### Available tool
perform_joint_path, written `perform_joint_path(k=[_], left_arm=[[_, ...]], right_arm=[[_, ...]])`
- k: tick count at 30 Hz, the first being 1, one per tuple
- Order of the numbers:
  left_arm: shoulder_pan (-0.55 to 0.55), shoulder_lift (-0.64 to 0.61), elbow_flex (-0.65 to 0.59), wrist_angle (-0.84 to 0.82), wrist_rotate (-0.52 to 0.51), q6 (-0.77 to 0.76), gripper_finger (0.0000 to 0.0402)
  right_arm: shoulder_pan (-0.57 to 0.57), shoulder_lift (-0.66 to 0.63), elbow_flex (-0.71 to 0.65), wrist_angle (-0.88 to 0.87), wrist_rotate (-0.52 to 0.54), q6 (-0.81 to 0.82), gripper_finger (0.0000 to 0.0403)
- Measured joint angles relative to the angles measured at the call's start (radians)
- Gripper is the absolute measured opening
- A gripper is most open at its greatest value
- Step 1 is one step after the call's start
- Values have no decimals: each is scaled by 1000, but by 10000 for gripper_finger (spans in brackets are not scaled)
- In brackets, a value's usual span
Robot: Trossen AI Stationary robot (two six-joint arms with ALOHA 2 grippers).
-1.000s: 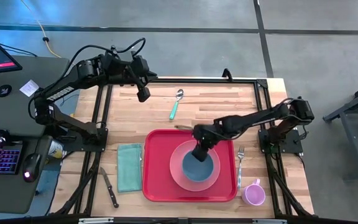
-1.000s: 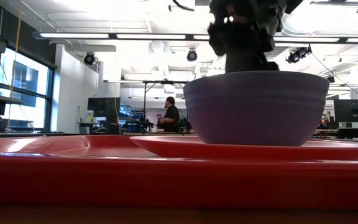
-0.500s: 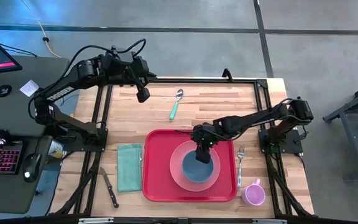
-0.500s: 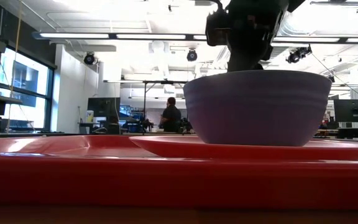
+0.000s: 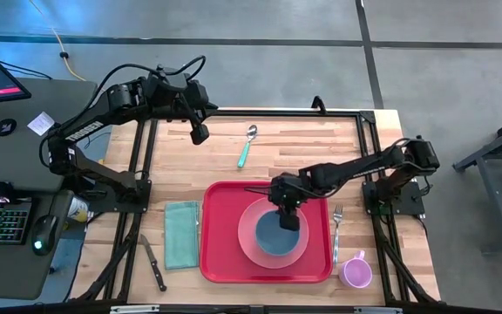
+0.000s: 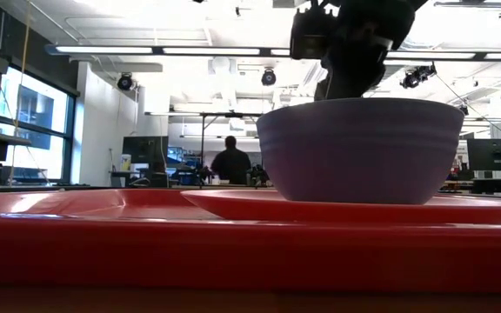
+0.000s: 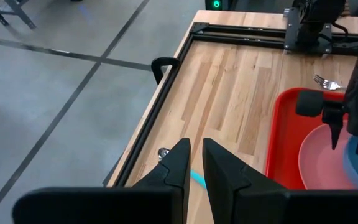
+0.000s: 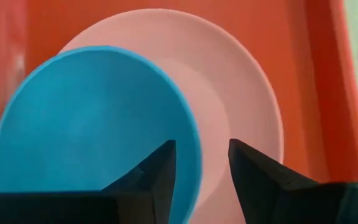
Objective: Set up tray
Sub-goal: Put the blue bowl on the pink plate
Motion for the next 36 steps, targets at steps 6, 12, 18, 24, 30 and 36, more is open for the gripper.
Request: perform_joint_path(k=[6, 12, 18, 24, 30, 36], left_arm=[[0, 0, 0, 0, 0, 0, 74], [0, 0, 0, -2, 0, -1, 74], [0, 0, 0, -16, 0, -7, 74], [0, 0, 0, -21, 0, -8, 74], [0, 0, 0, -21, 0, -8, 74], [0, 0, 0, -21, 0, -8, 74]], right_arm=[[0, 0, 0, -1, -25, -45, 132], [-5, 32, 0, -4, -26, -46, 133], [-12, 72, -2, 67, 4, 31, 129], [-29, 72, -2, 89, 1, 54, 116], [-31, 72, -2, 102, -6, 61, 84], [-29, 72, -2, 152, -44, 81, 74]])
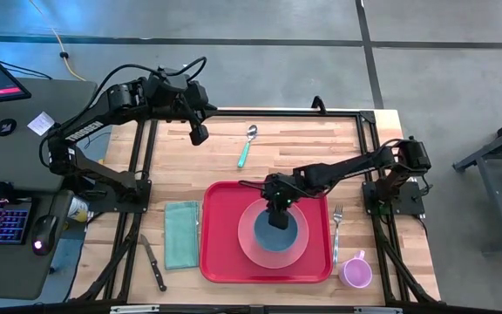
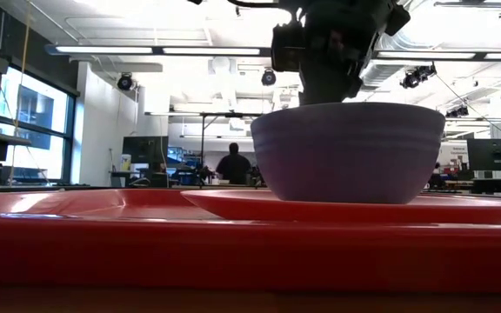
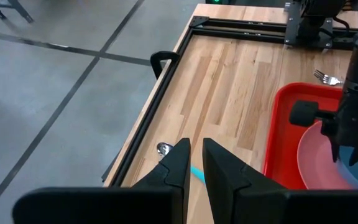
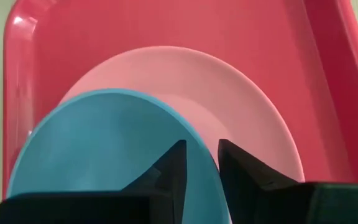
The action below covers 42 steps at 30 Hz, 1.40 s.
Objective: Set up tray
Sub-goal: Put the blue bowl on the pink plate, then put the blue napkin on the left of the red tray
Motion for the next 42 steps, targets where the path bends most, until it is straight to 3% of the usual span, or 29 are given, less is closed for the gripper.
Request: perform_joint_path(k=[14, 19, 24, 28, 33, 35, 38, 42], left_arm=[[1, 21, 0, 73, -5, -20, 74], [49, 86, 0, 141, -15, -117, 74], [133, 190, 0, 147, 35, -215, 74], [209, 266, 0, 21, 88, -286, 74], [252, 288, -3, -311, 98, -257, 74], [249, 278, -23, -413, 160, -224, 74], [237, 239, -94, -512, 284, -151, 74], [199, 159, -280, -471, 376, -133, 74]], right_arm=[[-4, -19, 0, 47, 2, 82, 74], [-15, -118, 1, 55, 8, 145, 74], [-14, -267, 2, -7, 104, 207, 74], [-14, -381, 2, -95, 195, 244, 74], [-14, -499, 2, -199, 320, 244, 74], [-14, -537, 2, -230, 362, 240, 74], [-15, -577, 2, -269, 407, 205, 74], [-15, -603, 2, -296, 438, 150, 74]])
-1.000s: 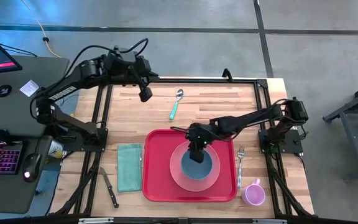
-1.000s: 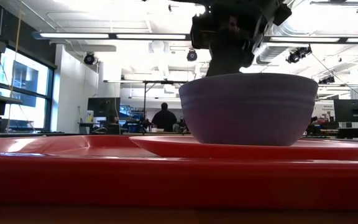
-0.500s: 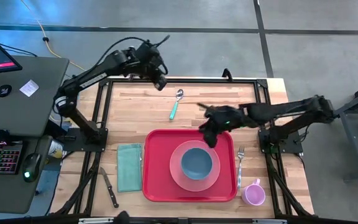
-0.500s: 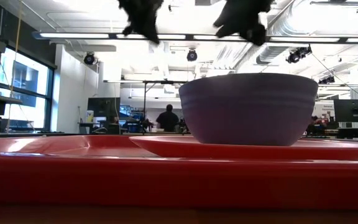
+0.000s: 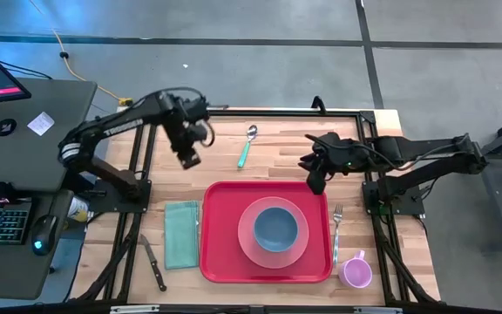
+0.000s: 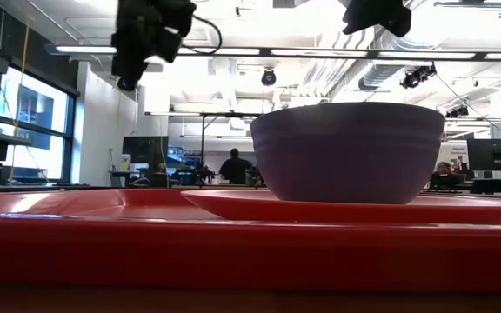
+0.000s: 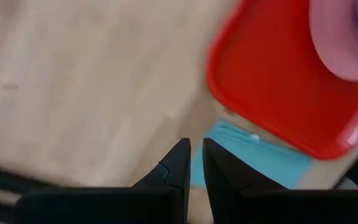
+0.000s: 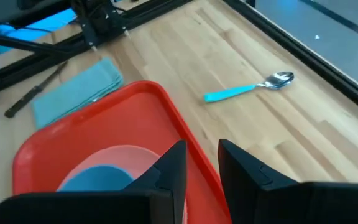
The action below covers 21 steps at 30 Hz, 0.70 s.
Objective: Set up tray
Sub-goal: Put the blue napkin on the left of the red tray
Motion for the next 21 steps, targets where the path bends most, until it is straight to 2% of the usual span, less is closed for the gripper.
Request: perform_joint_path(k=[5, 8, 11, 16, 21], left_arm=[[-47, -110, -257, 80, 79, 4, 75], [-97, -142, -370, 110, 110, 12, 91], [-153, -146, -443, 155, 121, 4, 130], [-230, -140, -518, 242, 62, -26, 224], [-241, -137, -612, 356, 98, -70, 295]], right_arm=[[0, -4, 0, -19, -22, -41, 74], [0, -1, 0, -40, -34, -71, 74], [0, -1, 0, -57, -31, -97, 74], [0, -1, 0, -88, -34, -109, 74], [1, -1, 0, -121, -46, -90, 74]])
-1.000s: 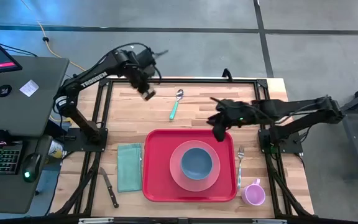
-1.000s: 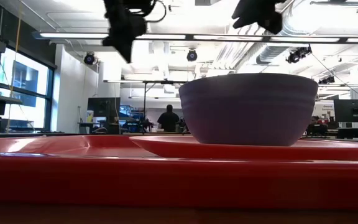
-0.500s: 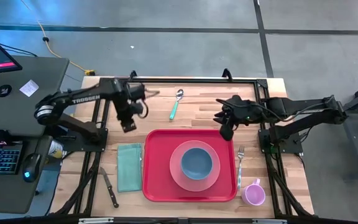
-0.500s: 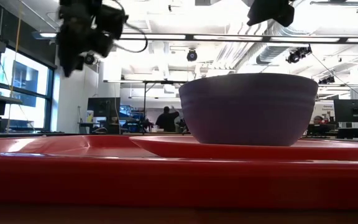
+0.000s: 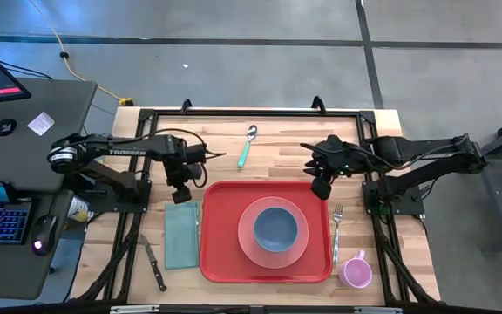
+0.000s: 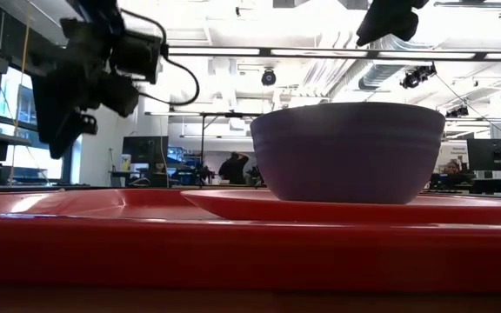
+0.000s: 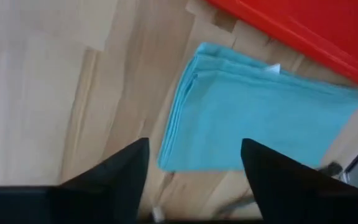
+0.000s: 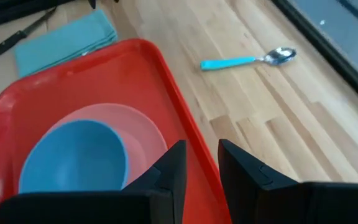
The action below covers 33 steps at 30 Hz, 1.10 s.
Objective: Set up tray
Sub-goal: Put the blue napkin on the left of the red tray
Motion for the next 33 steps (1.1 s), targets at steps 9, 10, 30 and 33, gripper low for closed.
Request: perform_joint_path(k=[9, 10, 30, 33], left_arm=[[0, 0, -121, 175, 21, -9, 283], [0, 0, -131, 192, 15, -17, 278], [-124, 107, -207, 399, -68, -164, 259], [-122, 132, -206, 414, -53, -194, 259]], right_arm=[[0, 0, -1, -33, -44, 30, 74], [0, 0, -1, -32, -52, 31, 74], [0, 1, -1, -42, -115, 53, 74], [0, 1, -1, -42, -114, 52, 74]])
